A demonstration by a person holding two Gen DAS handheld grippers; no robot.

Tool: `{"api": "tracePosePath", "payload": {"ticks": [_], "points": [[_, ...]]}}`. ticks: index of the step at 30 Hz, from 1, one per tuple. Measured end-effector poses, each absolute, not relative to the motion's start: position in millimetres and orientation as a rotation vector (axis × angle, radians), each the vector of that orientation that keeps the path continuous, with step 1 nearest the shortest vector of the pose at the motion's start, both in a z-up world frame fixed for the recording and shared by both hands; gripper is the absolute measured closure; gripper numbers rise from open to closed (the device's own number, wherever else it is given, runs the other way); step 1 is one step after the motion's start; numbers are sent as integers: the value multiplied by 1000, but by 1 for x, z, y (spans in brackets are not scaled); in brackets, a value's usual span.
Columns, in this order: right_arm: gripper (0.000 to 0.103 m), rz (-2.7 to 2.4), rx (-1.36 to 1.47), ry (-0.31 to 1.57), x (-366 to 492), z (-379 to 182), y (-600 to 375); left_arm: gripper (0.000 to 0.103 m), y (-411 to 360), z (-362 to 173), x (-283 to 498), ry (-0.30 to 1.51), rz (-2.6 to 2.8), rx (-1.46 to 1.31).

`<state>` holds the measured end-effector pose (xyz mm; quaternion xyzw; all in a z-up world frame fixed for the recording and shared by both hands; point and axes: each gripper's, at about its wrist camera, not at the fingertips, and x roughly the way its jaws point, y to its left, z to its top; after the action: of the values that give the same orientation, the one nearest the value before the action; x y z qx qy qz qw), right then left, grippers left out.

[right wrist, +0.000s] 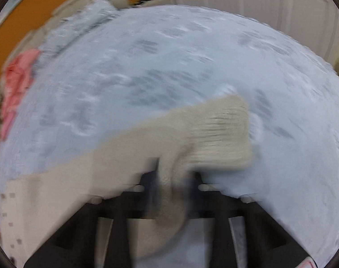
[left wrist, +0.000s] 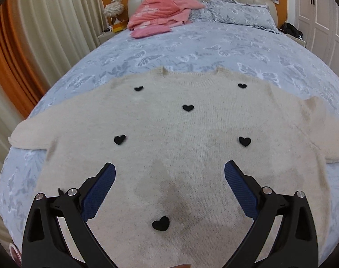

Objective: Fold small clothes

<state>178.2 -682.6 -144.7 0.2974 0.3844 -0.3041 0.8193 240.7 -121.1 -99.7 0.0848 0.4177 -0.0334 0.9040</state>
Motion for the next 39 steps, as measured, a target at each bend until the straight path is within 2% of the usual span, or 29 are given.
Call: {"api": "tracePosePath", "payload": {"ticks": [6, 10, 12, 16, 18, 19, 22, 24, 28, 30, 31, 32, 33, 34, 35, 37, 39], "points": [[90, -271, 520, 629, 233, -47, -577, 7, -106, -97, 241, 851, -63, 136], [90, 79, 451, 596, 287, 1, -448, 7, -88, -84, 237, 832, -63, 91], [89, 224, 449, 608, 311, 6, -385, 6, -79, -78, 236, 833, -66, 63], [76, 425, 345, 701, 354, -15, -250, 5, -53, -69, 236, 854, -96, -24], [76, 462, 280, 722, 358, -24, -211, 5, -39, -71, 241, 884, -132, -80], [74, 460, 251, 706, 351, -22, -206, 5, -32, -72, 244, 894, -143, -103], [33, 334, 213, 605, 313, -12, -232, 5, -18, -78, 256, 914, -168, -181], [30, 192, 177, 579, 281, -23, -256, 5, -11, -86, 269, 930, -181, -246], [30, -95, 67, 765, 237, -86, -323, 5, -6, -119, 307, 1004, -163, -379], [33, -129, 89, 858, 227, -116, -343, 6, -2, -131, 320, 1019, -136, -444], [34, -131, 96, 889, 225, -130, -352, 10, -1, -136, 327, 1016, -130, -476], [37, -134, 91, 907, 226, -137, -353, 30, 0, -141, 333, 1019, -122, -486], [41, -130, 87, 931, 227, -147, -352, 42, -2, -144, 340, 1027, -115, -473], [59, -116, 98, 946, 229, -155, -352, 62, -2, -145, 342, 1028, -98, -452], [92, -97, 126, 965, 236, -167, -355, 81, -1, -144, 345, 1025, -85, -436], [94, -105, 196, 931, 242, -160, -360, 90, 9, -140, 348, 1011, -101, -462], [94, -115, 242, 838, 240, -142, -364, 91, 18, -132, 346, 971, -119, -470]]}}
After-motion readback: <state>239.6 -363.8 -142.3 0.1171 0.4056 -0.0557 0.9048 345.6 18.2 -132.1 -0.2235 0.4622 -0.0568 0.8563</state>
